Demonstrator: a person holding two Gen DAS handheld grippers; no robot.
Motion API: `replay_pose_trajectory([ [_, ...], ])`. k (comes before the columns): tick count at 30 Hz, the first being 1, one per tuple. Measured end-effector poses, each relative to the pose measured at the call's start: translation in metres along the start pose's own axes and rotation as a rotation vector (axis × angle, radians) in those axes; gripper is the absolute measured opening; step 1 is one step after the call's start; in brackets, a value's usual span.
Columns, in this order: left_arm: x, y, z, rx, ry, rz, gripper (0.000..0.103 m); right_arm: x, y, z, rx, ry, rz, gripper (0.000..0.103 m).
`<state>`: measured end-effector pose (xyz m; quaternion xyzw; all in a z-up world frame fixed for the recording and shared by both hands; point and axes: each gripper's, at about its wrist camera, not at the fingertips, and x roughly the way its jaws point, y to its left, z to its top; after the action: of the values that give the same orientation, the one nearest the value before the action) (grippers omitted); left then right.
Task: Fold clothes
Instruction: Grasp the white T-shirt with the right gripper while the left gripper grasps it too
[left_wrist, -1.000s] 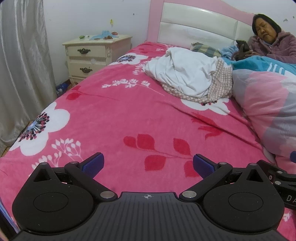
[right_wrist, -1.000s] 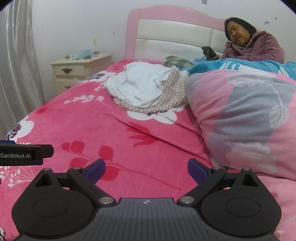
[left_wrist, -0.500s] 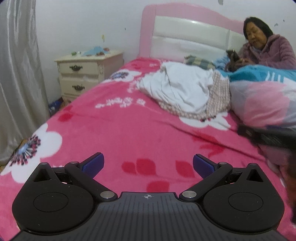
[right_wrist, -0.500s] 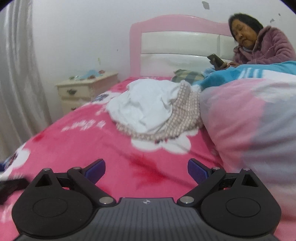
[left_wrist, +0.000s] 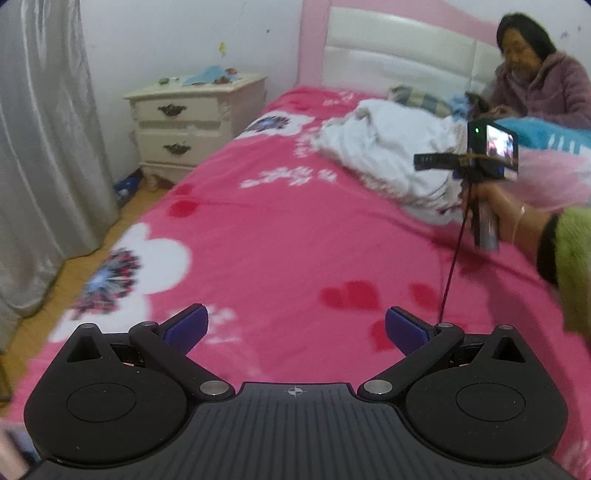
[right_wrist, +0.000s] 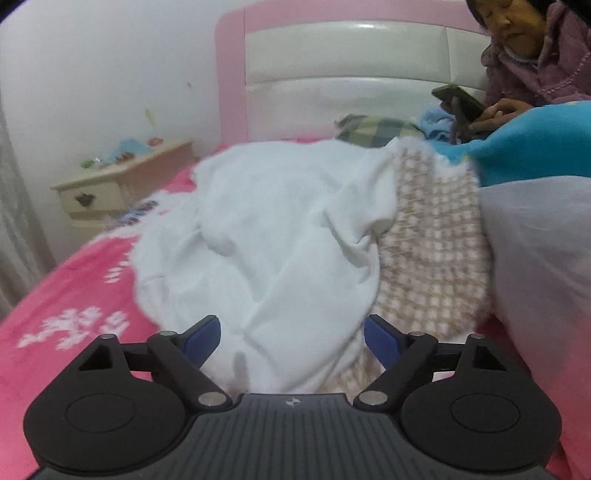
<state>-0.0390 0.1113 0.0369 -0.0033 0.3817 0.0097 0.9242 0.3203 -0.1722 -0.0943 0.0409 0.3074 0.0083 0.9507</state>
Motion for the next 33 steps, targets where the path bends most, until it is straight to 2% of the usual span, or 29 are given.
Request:
replay_pose_trajectory([
  [3, -0.010, 0.017, -0.003, -0.009, 0.012, 0.063, 0.103, 0.021, 0.002, -0.001, 0.004, 0.019, -0.024, 0.082],
  [7, -0.013, 0.027, -0.008, -0.019, 0.037, 0.105, 0.103, 0.035, -0.002, -0.005, -0.007, 0.038, -0.018, 0.073],
  [10, -0.011, 0.026, -0.006, 0.004, 0.029, 0.124, 0.103, 0.026, -0.004, -0.002, 0.005, 0.012, 0.013, 0.035],
  [11, -0.010, 0.025, -0.005, 0.003, 0.020, 0.124, 0.103, 0.018, -0.006, 0.000, 0.024, -0.013, 0.035, 0.010],
  [12, -0.008, 0.023, -0.003, -0.001, 0.010, 0.118, 0.103, 0.009, -0.009, 0.001, 0.046, -0.040, 0.060, 0.006],
  [15, 0.003, 0.011, 0.006, -0.003, -0.023, 0.077, 0.103, -0.021, -0.021, 0.005, 0.096, -0.076, 0.211, 0.006],
  [18, 0.019, -0.002, 0.016, 0.002, -0.070, 0.011, 0.103, -0.060, -0.033, 0.006, 0.073, -0.083, 0.365, 0.005],
  [21, 0.048, -0.017, 0.036, -0.056, -0.131, -0.068, 0.103, -0.096, -0.051, 0.005, 0.037, -0.084, 0.470, 0.005],
  [24, 0.090, -0.040, 0.069, -0.125, -0.166, -0.180, 0.103, -0.123, -0.064, -0.002, -0.022, -0.086, 0.514, 0.005],
  [29, 0.156, -0.092, 0.130, -0.195, -0.129, -0.353, 0.101, -0.149, -0.059, -0.027, -0.156, -0.076, 0.521, 0.005],
  [31, 0.176, -0.120, 0.145, -0.149, -0.086, -0.420, 0.101, -0.155, -0.053, -0.038, -0.204, -0.066, 0.518, 0.005],
  [33, 0.196, -0.149, 0.154, -0.068, -0.020, -0.431, 0.097, -0.163, -0.049, -0.049, -0.238, -0.060, 0.513, 0.005],
])
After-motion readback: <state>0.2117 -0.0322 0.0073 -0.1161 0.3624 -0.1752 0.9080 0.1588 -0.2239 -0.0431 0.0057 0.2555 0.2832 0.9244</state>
